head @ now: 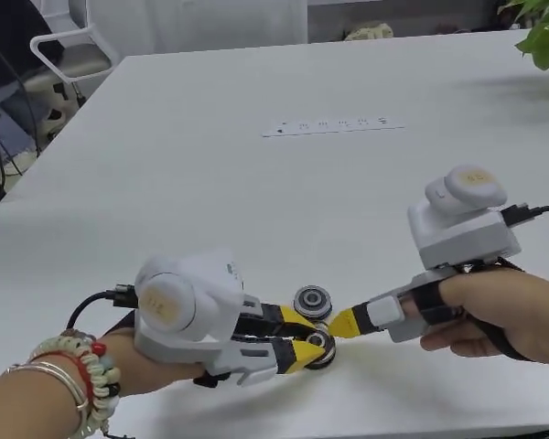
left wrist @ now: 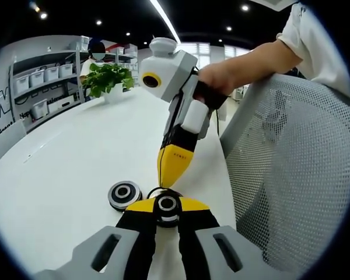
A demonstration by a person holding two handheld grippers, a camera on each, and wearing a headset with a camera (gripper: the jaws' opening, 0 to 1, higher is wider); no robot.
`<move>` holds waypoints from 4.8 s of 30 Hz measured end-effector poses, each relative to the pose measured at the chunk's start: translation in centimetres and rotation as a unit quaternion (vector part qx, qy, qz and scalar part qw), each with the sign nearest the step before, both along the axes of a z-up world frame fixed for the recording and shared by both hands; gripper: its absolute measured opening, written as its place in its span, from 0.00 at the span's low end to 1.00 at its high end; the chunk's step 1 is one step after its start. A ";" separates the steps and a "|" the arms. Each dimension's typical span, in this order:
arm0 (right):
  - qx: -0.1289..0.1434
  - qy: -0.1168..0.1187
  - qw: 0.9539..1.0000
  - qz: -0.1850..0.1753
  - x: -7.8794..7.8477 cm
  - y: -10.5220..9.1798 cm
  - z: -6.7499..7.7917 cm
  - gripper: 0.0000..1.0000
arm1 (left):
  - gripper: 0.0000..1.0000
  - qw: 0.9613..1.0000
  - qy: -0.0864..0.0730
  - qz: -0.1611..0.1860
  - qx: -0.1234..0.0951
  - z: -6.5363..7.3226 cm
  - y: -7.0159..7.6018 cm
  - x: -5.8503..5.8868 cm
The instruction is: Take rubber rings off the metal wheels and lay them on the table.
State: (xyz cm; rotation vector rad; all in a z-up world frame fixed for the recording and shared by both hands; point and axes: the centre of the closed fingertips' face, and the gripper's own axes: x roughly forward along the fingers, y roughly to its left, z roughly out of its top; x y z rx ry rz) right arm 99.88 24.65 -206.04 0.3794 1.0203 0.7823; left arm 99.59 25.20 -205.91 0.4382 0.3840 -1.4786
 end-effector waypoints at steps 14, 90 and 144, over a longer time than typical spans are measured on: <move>-0.003 0.000 1.000 0.001 -0.1 0.0 0.1 0.00 | 0.08 1.000 -0.015 -0.002 0.016 0.1 -0.5 -0.1; 0.052 -0.101 0.993 0.003 1.3 0.9 7.1 0.00 | 0.78 0.982 -0.022 0.186 -0.016 8.8 12.2 -1.6; -0.019 -0.176 0.980 0.095 -0.5 6.3 0.8 0.00 | 0.67 0.973 0.001 0.230 -0.004 7.0 13.1 -1.8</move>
